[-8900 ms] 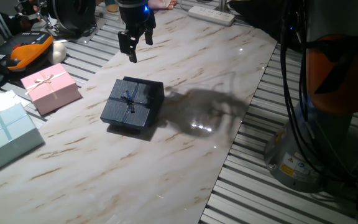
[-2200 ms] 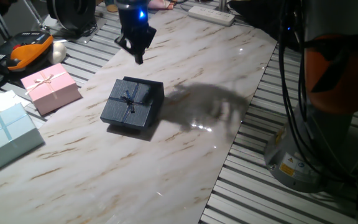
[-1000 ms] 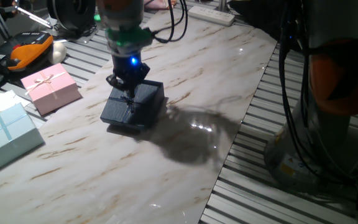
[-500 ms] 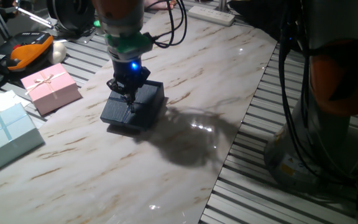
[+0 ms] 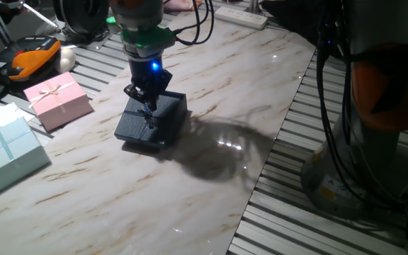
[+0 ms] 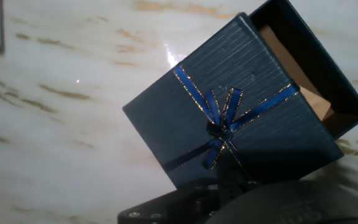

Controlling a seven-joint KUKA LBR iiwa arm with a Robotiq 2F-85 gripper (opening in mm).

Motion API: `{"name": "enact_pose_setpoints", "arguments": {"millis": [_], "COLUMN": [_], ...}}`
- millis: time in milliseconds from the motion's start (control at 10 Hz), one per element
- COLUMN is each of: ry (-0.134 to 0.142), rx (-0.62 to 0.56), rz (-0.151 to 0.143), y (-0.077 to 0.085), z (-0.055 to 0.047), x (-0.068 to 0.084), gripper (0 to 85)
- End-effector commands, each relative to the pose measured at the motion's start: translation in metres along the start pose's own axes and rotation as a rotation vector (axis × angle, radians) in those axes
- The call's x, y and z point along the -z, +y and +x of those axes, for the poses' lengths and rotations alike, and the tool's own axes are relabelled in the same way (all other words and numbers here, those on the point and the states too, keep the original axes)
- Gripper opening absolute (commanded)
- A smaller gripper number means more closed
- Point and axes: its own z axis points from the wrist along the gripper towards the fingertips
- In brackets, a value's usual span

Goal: Slide the outer casing onto the gift box

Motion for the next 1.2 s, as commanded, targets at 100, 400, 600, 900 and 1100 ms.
{"name": "enact_pose_setpoints", "arguments": {"millis": [100, 400, 600, 900, 1100], "ry": [0.015, 0.058, 0.069, 0.057, 0.032], "rx": [0.063, 0.117, 0.139, 0.104, 0.062], "rz": [0.021, 0.028, 0.01, -0.014, -0.012], "y": [0.0, 0.0, 0.0, 0.007, 0.026], "z": [0.0, 0.0, 0.0, 0.001, 0.007], "x": [0.0, 0.0, 0.0, -0.003, -0.012], "gripper": [0.0, 0.0, 0.0, 0.0, 0.0]}}
